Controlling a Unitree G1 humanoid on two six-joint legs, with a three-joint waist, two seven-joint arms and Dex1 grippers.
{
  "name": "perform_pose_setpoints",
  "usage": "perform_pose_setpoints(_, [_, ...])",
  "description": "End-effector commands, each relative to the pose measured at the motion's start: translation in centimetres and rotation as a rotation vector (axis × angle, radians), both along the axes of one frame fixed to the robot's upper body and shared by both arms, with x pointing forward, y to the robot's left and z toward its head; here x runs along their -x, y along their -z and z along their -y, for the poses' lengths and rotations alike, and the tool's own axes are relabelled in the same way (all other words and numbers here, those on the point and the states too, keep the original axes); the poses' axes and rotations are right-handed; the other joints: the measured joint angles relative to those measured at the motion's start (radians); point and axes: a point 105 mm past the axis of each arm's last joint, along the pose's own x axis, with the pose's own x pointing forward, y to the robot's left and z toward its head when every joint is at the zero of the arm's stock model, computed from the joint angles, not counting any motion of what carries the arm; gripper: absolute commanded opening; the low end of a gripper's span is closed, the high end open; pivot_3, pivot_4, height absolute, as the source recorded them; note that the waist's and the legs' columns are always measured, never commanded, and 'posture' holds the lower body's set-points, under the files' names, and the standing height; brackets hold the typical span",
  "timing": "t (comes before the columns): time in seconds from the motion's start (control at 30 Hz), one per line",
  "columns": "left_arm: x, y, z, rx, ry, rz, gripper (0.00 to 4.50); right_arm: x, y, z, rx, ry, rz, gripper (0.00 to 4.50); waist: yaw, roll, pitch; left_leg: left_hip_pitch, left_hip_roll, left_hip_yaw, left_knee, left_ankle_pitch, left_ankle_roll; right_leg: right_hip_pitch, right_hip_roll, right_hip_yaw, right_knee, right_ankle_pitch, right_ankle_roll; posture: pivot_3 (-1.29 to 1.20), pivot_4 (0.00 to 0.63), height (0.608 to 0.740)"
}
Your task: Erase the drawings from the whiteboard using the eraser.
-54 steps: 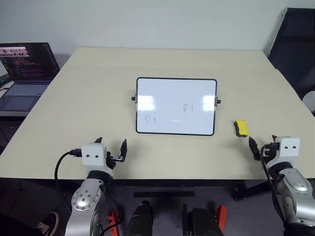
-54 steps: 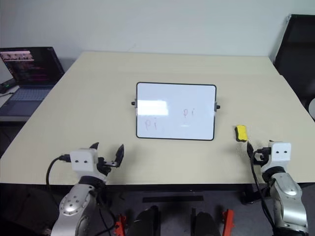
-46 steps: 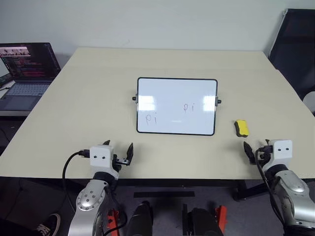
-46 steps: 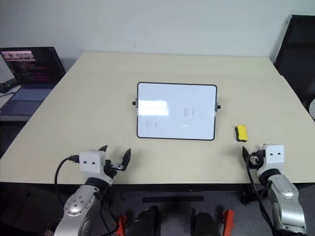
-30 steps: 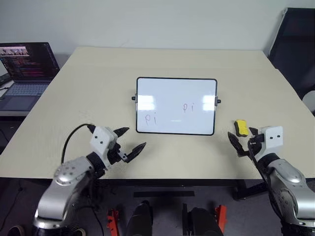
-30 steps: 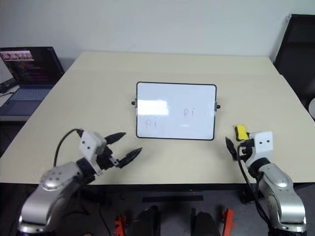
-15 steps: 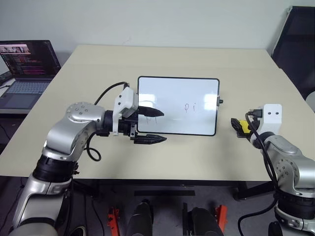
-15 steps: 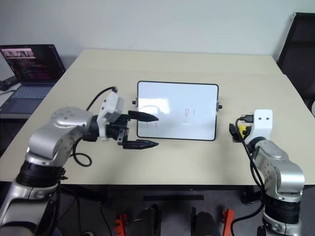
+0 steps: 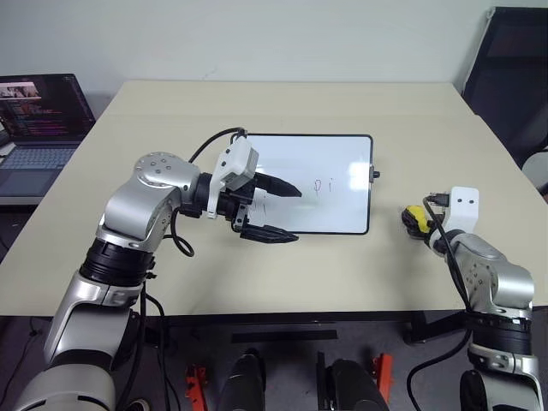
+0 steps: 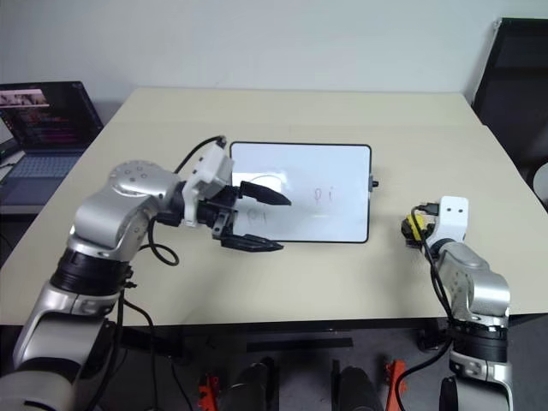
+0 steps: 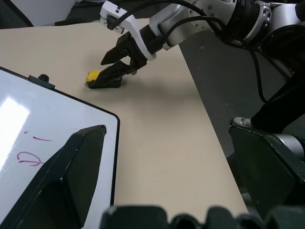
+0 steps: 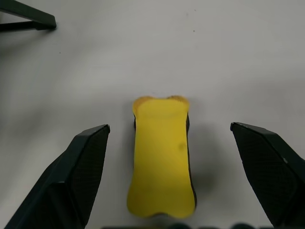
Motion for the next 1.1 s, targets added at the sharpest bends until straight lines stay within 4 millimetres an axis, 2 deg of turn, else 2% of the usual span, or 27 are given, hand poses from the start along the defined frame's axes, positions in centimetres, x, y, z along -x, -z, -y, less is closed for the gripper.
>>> perform_pose_setpoints(0.03, [0.1,-0.6,-0.5,-0.001,0.006,0.039,4.50,-0.7,-1.0,0.1,0.017,0.001,0.052,4.47,0.001,0.000,0.000,0.000,0.000,0.000,0.000,0.000,0.000,0.000,0.000,0.000,0.000,0.000,0.000,0.00,0.150,0.740])
perform_pose_setpoints(0.3, [-0.4,-0.7,-1.2,-0.006,-0.021,0.051,4.50,-1.1,-0.3,-0.1,0.020,-0.003,0.043,4.47,0.001,0.000,0.000,0.000,0.000,0.000,0.000,0.000,0.000,0.000,0.000,0.000,0.000,0.000,0.000,0.00,0.150,0.740])
perform_pose_setpoints(0.4, [-0.5,-0.7,-1.3,-0.007,-0.025,0.053,4.50,-1.2,-0.4,-0.1,0.019,0.008,0.052,3.88,0.001,0.000,0.000,0.000,0.000,0.000,0.000,0.000,0.000,0.000,0.000,0.001,0.000,0.000,0.000,0.00,0.150,0.740])
perform_pose_setpoints(0.67, [-0.8,-0.5,-1.6,0.013,-0.058,0.036,4.50,-1.2,-0.5,-0.3,0.008,0.012,0.061,1.20,0.002,0.000,0.000,0.000,0.000,0.000,0.000,0.000,0.000,0.000,0.000,0.001,0.001,0.001,0.000,0.00,0.150,0.740])
perform_pose_setpoints(0.87, [-0.6,0.0,-2.0,0.038,-0.126,0.002,4.50,-0.6,-0.7,-1.1,0.000,-0.023,0.077,1.12,0.000,0.000,0.000,0.001,0.000,0.000,0.000,0.000,0.000,0.000,0.000,0.001,0.001,0.001,0.000,0.00,0.150,0.740])
perform_pose_setpoints(1.03, [0.3,1.1,-2.6,0.040,-0.216,-0.018,4.50,1.1,-1.7,-3.0,0.076,-0.145,0.120,1.12,0.001,0.000,0.000,0.001,0.000,0.000,0.000,0.000,0.000,0.000,0.001,0.001,0.001,0.003,-0.004,0.00,0.150,0.740])
perform_pose_setpoints(1.1, [0.5,1.6,-2.9,0.043,-0.271,-0.017,4.50,2.2,-2.3,-4.4,0.105,-0.219,0.146,1.12,0.001,0.000,0.000,0.001,0.001,0.000,0.000,0.000,0.000,0.000,0.001,0.001,0.001,0.003,-0.004,0.00,0.150,0.740])
